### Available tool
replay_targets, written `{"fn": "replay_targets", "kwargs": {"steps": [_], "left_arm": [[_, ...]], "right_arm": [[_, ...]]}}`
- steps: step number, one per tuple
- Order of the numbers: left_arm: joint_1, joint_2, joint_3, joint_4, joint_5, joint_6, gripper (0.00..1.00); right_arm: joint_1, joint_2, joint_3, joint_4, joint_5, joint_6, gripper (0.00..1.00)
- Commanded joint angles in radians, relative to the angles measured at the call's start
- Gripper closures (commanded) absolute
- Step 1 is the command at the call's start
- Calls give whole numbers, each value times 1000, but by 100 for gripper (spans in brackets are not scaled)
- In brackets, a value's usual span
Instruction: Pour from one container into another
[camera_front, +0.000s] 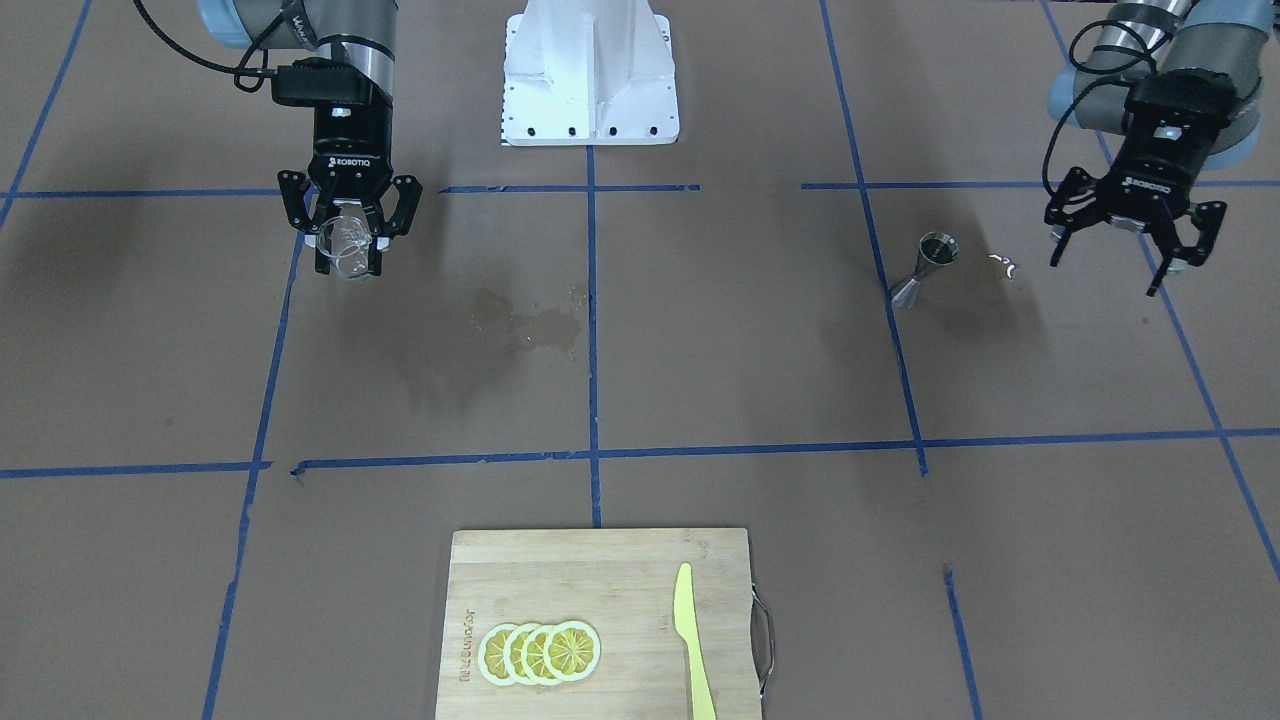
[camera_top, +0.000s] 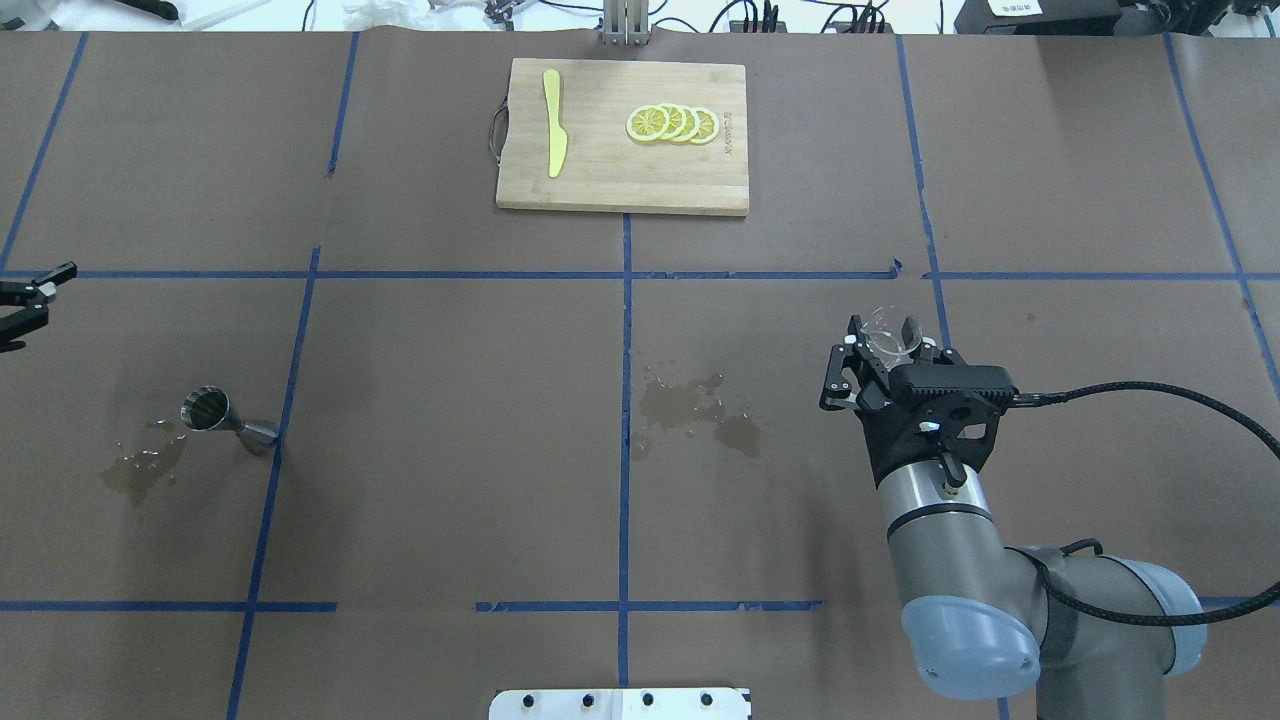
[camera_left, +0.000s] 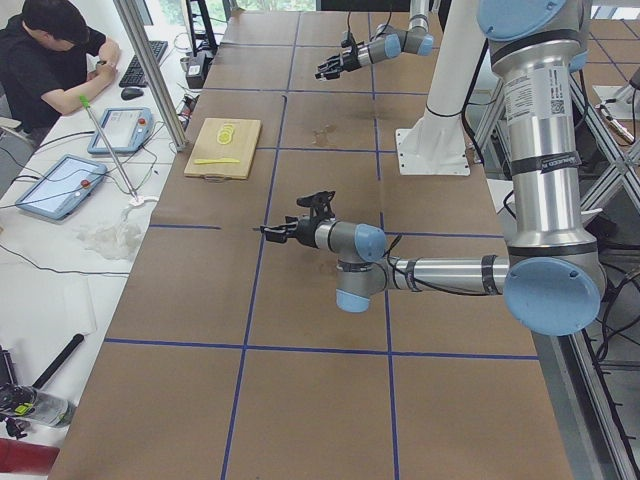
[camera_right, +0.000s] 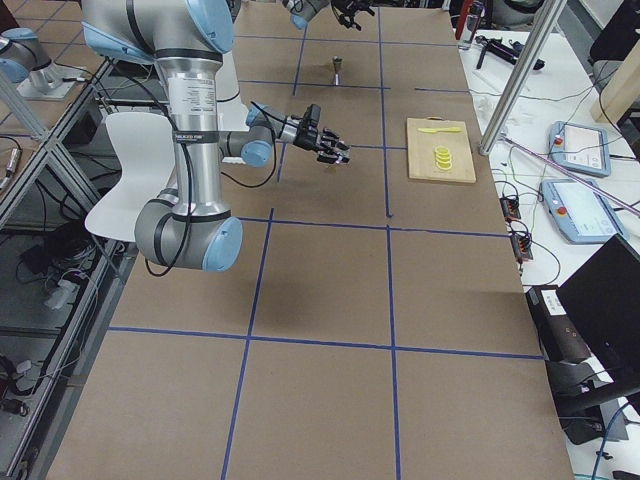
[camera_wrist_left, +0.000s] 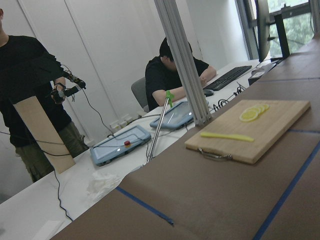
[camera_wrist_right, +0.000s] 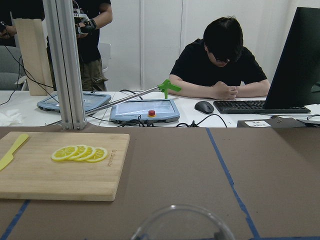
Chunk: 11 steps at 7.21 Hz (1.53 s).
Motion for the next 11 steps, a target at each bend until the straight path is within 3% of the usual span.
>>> {"fn": "replay_targets", "kwargs": {"steps": [1,3,4,6,7,9,11], "left_arm": [[-235,-16,-2,330,-220,170,5],[-481,-139,-32,786,-442,361,0],[-540,-163,-80,919,-470,371,0],[-633,-209,-10,1089,-452,374,0],[-631,-212,6,1191,-454,366,0],[-651,-292,-6,1618,-510,368,0],[-658,-254,-17,1713,-698,363,0]], "right_arm": [[-3,0,0,0,0,4,100],[-3,0,1,0,-2,8,100],[-4,0,3,0,-2,10,100],[-4,0,3,2,-2,10,100],[-4,0,3,0,-2,10,100],[-4,0,3,2,0,10,100],[-6,1,7,2,0,10,100]]}}
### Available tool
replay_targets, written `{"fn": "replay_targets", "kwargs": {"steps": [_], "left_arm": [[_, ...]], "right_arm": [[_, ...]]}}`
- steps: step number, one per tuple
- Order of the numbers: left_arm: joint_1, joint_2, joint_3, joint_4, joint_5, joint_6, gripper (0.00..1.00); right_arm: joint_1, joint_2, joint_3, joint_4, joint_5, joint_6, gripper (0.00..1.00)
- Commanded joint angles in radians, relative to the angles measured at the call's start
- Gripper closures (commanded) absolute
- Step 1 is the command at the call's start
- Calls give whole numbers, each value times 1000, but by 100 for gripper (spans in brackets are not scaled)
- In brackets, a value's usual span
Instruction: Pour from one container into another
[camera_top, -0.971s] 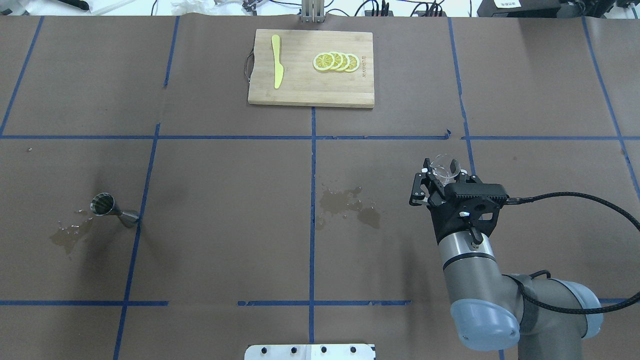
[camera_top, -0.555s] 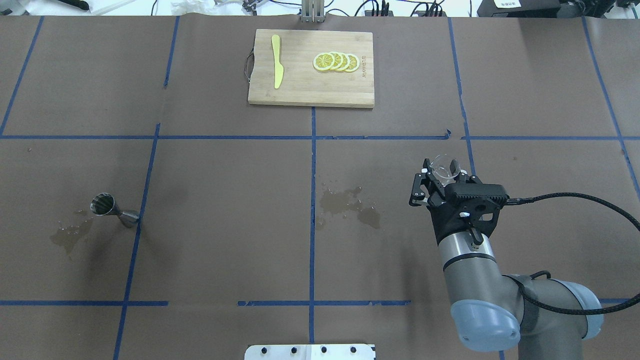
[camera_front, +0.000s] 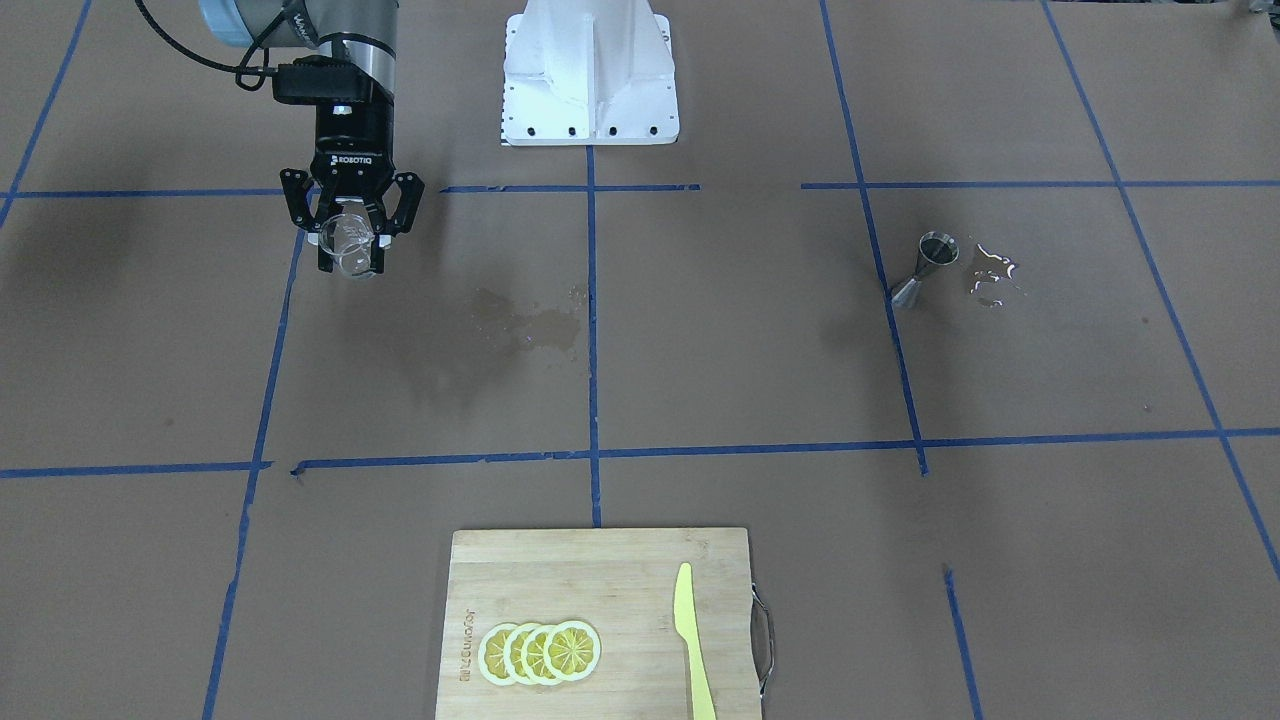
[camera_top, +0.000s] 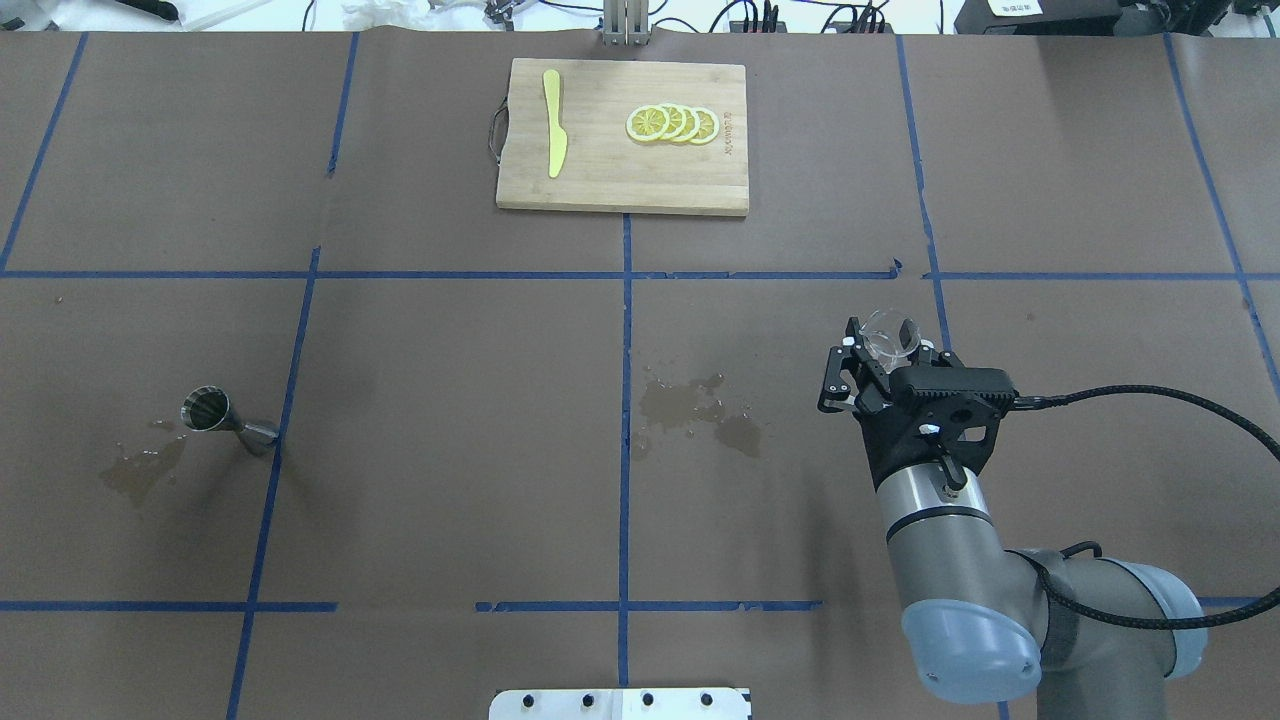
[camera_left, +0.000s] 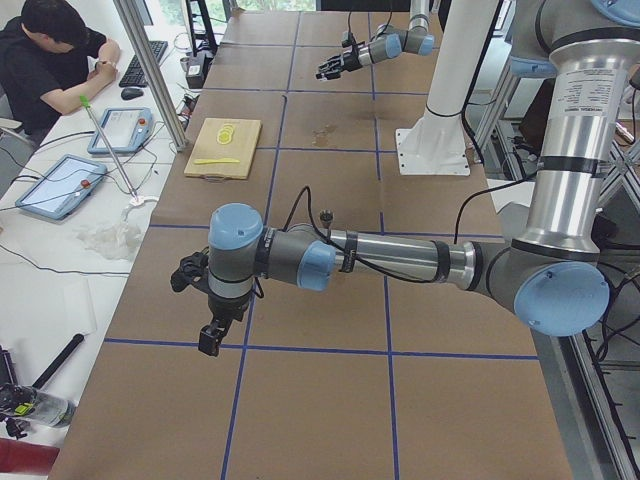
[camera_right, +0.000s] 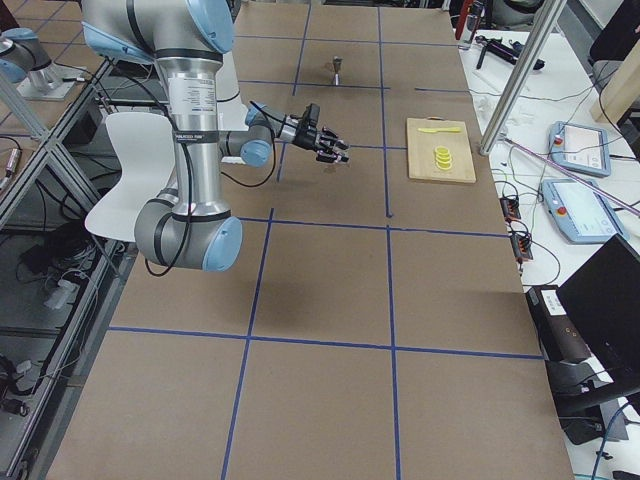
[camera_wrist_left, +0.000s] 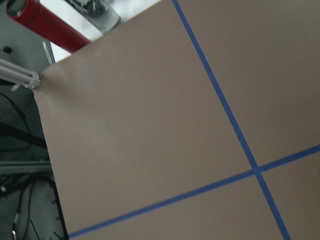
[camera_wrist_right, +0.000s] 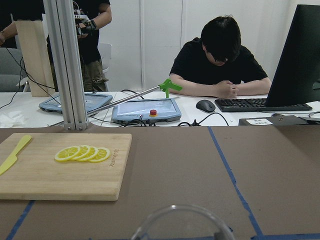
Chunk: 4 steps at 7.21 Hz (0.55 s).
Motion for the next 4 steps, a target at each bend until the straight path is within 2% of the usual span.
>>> {"fn": "replay_targets", "kwargs": {"steps": [1,4], "left_arm": [[-4,59,-3,64,-125,2,0],[-4,195,-92,-61,-142,10,0]], "right_arm": [[-1,1,2,0,0,0,100],[1,19,-2,0,-1,0,100]]}}
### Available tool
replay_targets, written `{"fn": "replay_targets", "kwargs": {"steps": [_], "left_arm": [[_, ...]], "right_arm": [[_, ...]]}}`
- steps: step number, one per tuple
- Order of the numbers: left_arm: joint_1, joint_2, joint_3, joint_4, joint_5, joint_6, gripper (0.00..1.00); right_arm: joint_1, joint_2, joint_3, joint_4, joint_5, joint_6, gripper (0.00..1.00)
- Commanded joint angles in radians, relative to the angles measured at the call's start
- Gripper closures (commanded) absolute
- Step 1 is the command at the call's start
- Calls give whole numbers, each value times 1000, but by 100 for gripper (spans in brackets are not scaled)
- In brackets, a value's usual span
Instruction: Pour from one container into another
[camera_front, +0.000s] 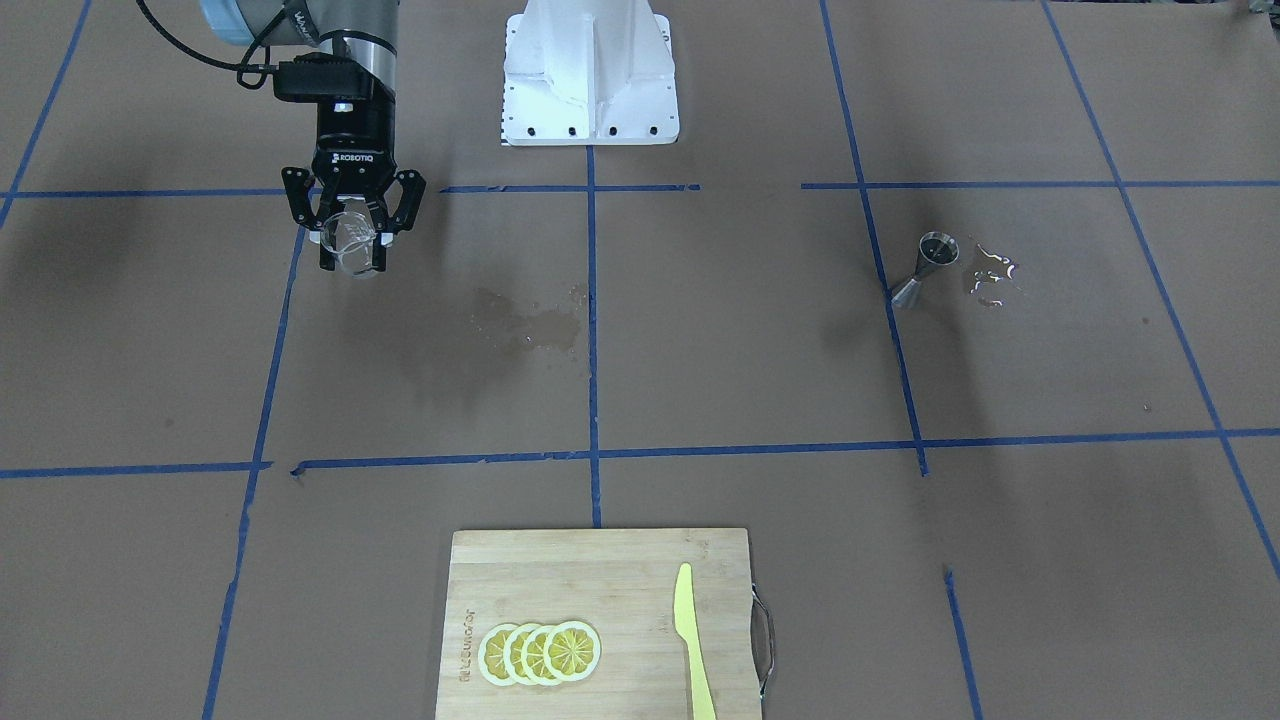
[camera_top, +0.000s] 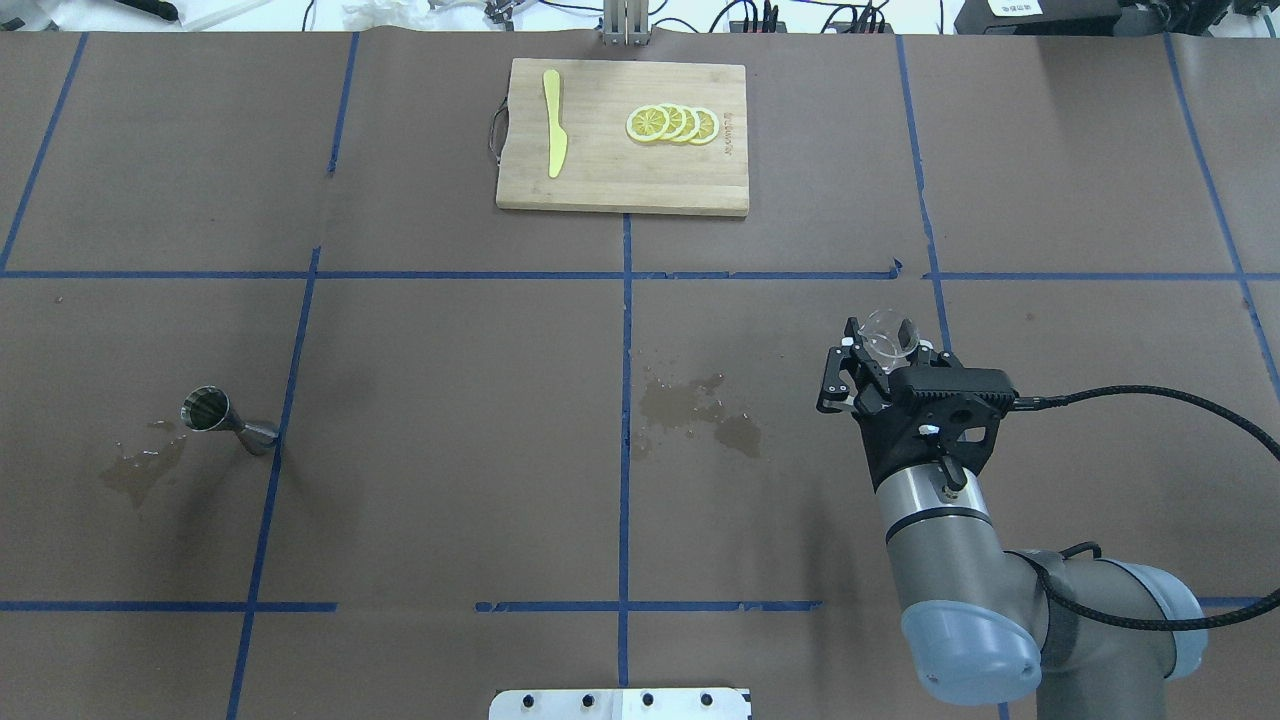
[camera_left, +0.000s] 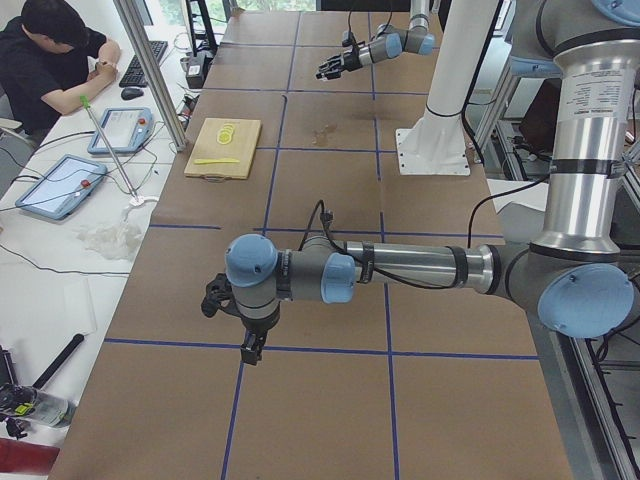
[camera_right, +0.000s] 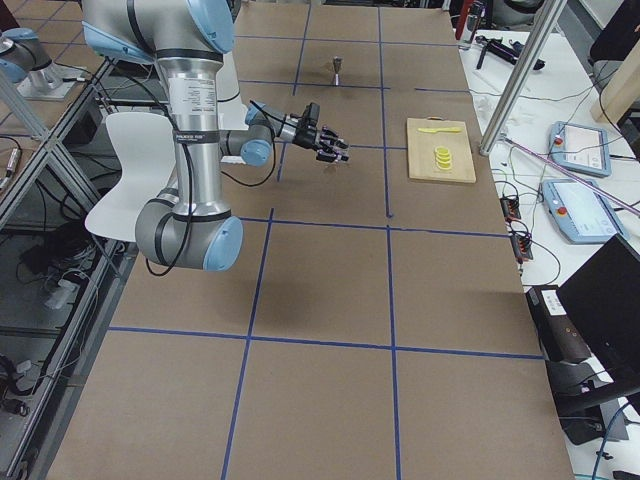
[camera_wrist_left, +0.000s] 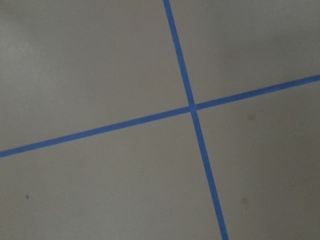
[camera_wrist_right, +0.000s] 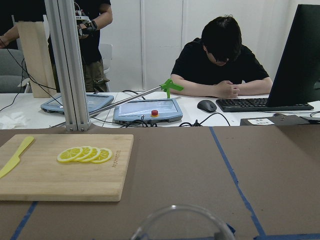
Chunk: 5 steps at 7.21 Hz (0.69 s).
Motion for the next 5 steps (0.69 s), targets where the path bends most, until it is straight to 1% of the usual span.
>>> {"fn": "replay_targets", "kwargs": {"steps": [1,3,4,5], "left_arm": [[7,37,6,-59,0,-4,0],[7,2,17,-58,-5,-6,0],[7,1,17,-61,-6,-6,0],[7,1,15,-61,-6,-4,0]], "right_arm": [[0,15,-2,0,-1,0,100],[1,12,-4,2,-6,3,100],[3,-5,-17,71,-4,2,100],[3,-57,-74,235,-6,-15,100]]}}
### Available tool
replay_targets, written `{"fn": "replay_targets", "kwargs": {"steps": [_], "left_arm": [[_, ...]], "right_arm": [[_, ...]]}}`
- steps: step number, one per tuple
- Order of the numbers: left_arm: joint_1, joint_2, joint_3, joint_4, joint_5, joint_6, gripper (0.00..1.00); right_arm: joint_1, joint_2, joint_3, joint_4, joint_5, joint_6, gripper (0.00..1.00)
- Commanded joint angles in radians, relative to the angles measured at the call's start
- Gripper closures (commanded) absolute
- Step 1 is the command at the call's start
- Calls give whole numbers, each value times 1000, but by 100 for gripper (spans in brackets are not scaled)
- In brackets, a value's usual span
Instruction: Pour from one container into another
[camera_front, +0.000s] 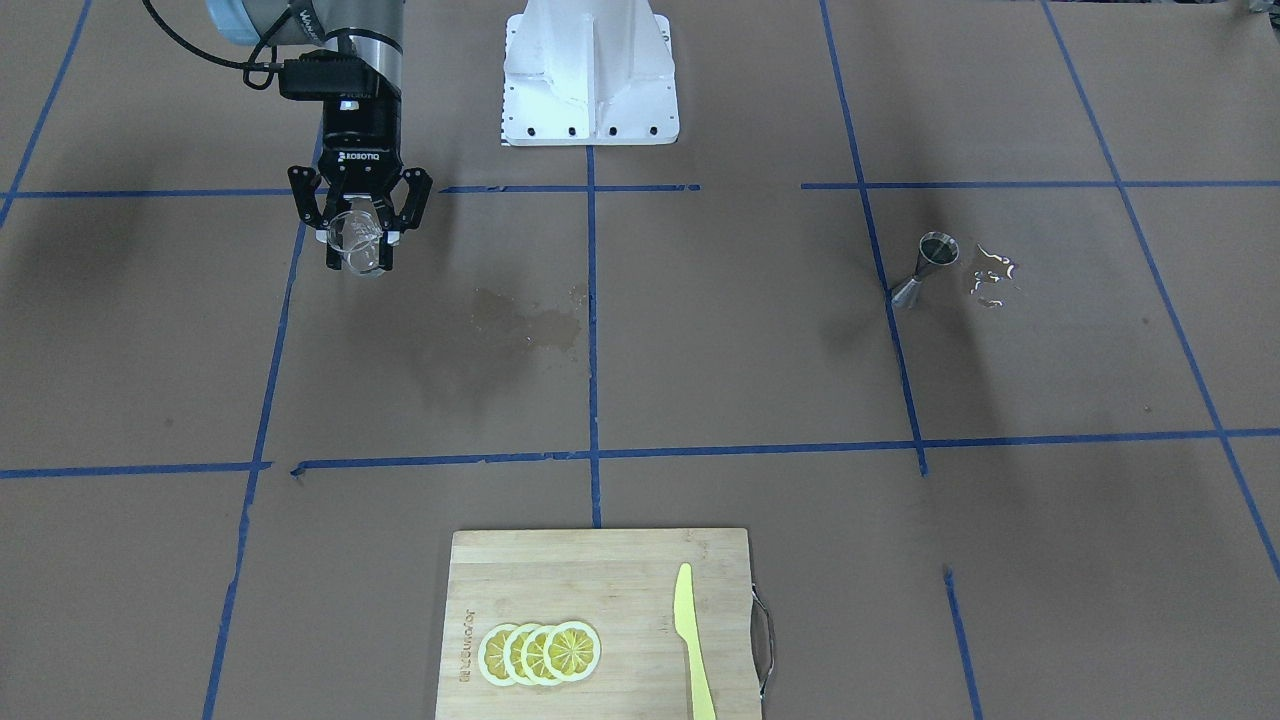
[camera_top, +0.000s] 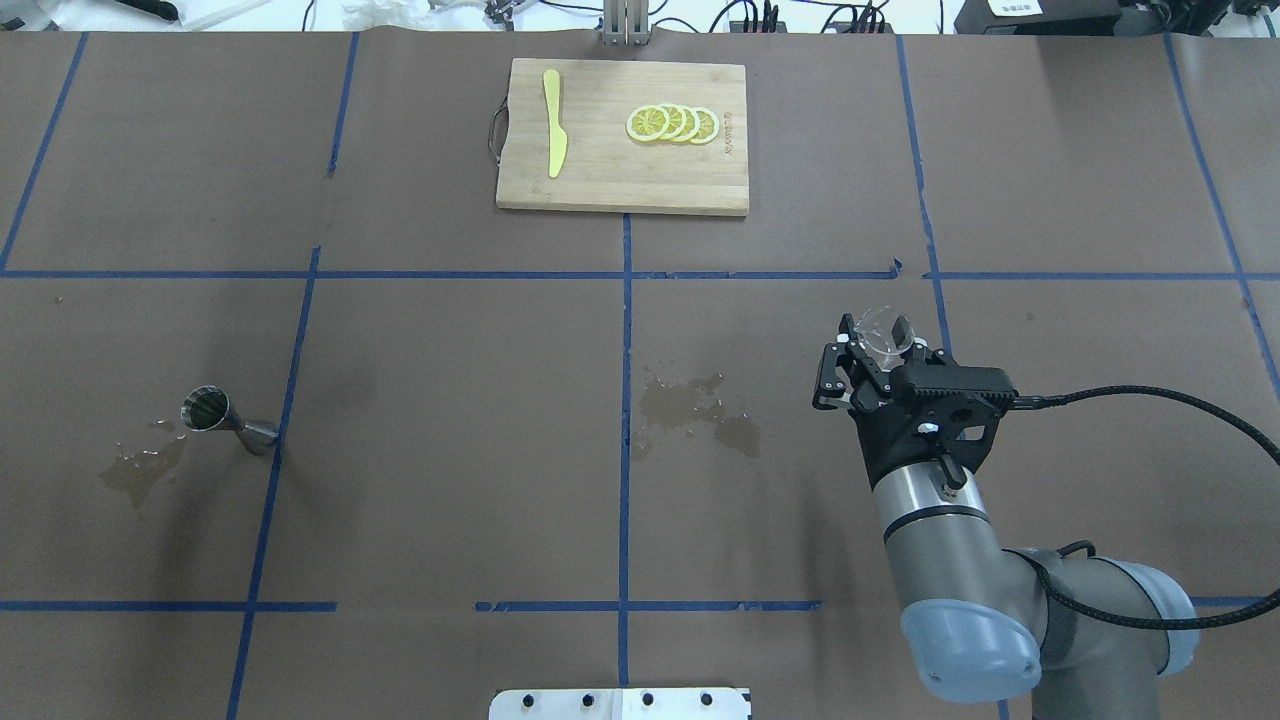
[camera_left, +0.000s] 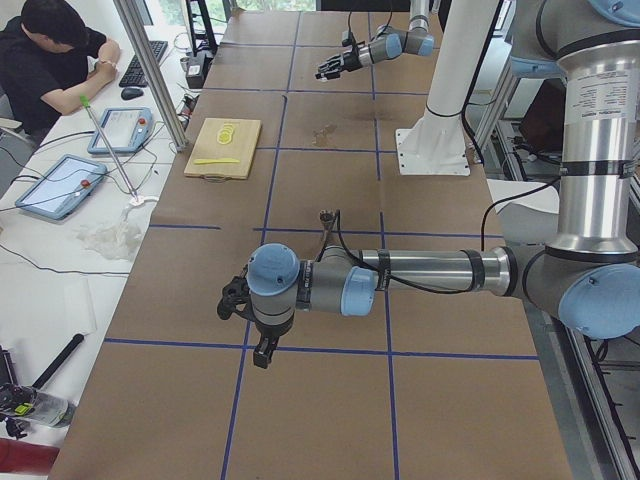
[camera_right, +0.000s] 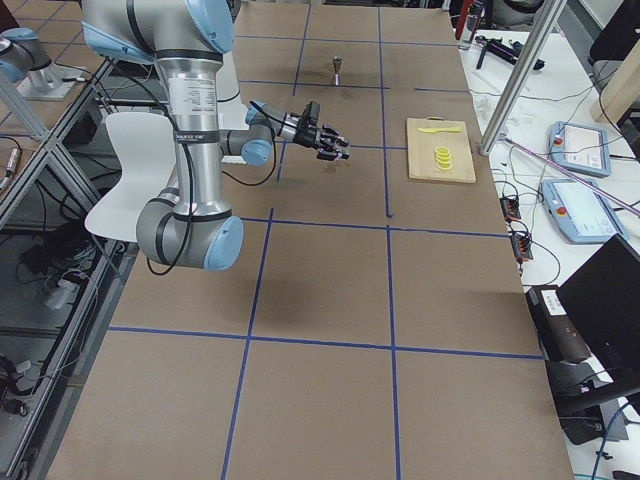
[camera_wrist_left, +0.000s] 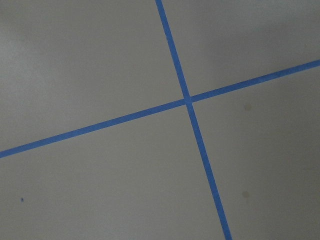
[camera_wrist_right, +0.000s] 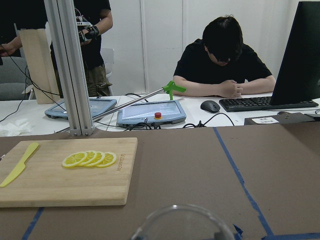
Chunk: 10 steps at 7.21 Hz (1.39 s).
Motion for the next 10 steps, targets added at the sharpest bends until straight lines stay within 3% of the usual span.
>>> {"fn": "replay_targets", "kwargs": {"steps": [1,4,8,10], "left_arm": [[0,-2,-1,-1,-1,1,0],[2,-4,-3,-3,-1,2,0],[2,-9,-4,-3,-3,4,0],[2,-18,-3,-3,-3,4,0]], "right_arm": [[2,-78,-88,223,-4,-13,100],[-5,-147,-153,228,-100,-13,100],[-18,-149,-260,236,-99,86,100],[-19,-149,-334,298,-98,92,100]]}}
